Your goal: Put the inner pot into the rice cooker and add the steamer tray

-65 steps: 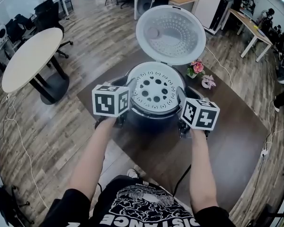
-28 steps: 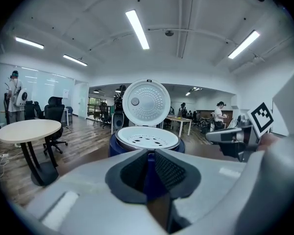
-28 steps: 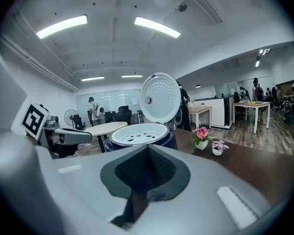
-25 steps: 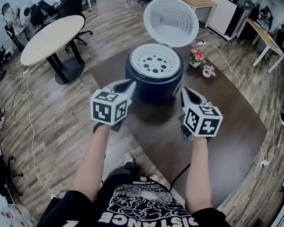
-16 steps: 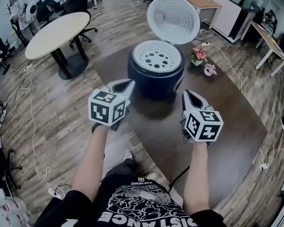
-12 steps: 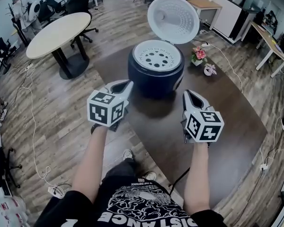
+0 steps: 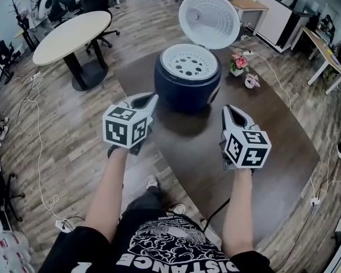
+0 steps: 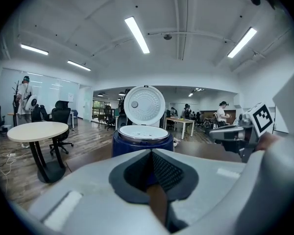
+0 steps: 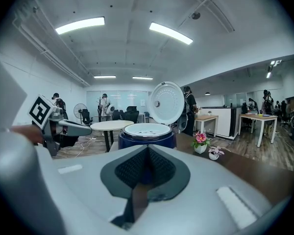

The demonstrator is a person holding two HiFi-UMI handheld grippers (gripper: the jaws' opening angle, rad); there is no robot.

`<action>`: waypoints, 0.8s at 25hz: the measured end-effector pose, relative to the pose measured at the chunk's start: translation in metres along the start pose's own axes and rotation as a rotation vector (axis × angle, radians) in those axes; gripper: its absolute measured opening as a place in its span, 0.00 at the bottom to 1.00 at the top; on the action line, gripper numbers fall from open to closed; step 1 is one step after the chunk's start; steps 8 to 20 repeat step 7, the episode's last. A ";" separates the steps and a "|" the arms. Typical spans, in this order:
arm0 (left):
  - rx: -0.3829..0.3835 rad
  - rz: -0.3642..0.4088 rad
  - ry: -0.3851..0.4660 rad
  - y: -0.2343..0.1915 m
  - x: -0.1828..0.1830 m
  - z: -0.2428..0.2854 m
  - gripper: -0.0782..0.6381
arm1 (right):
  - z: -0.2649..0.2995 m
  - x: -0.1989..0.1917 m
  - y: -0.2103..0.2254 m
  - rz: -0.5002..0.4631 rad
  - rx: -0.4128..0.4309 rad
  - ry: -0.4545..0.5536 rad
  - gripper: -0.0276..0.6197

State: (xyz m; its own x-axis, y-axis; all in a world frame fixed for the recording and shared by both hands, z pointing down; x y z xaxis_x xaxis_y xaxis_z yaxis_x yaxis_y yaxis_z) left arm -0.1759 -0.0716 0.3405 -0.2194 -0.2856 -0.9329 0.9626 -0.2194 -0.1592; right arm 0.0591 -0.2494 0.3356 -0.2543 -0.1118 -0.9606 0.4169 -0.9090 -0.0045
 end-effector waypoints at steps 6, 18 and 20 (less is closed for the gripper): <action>-0.006 0.006 -0.008 -0.001 -0.008 -0.008 0.12 | -0.004 -0.005 -0.011 0.000 0.004 0.005 0.04; -0.007 0.005 -0.009 -0.001 -0.010 -0.010 0.11 | -0.005 -0.006 -0.013 0.000 0.004 0.004 0.04; -0.007 0.005 -0.009 -0.001 -0.010 -0.010 0.11 | -0.005 -0.006 -0.013 0.000 0.004 0.004 0.04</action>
Point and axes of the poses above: the fingertips, and each gripper's own axes: z forward along the fingers, y to its right, x out of its top, the point moved 9 cm from there along -z, backward along the fingers, and after that the axes turned 4 degrees about -z, right-handed, at the moved point
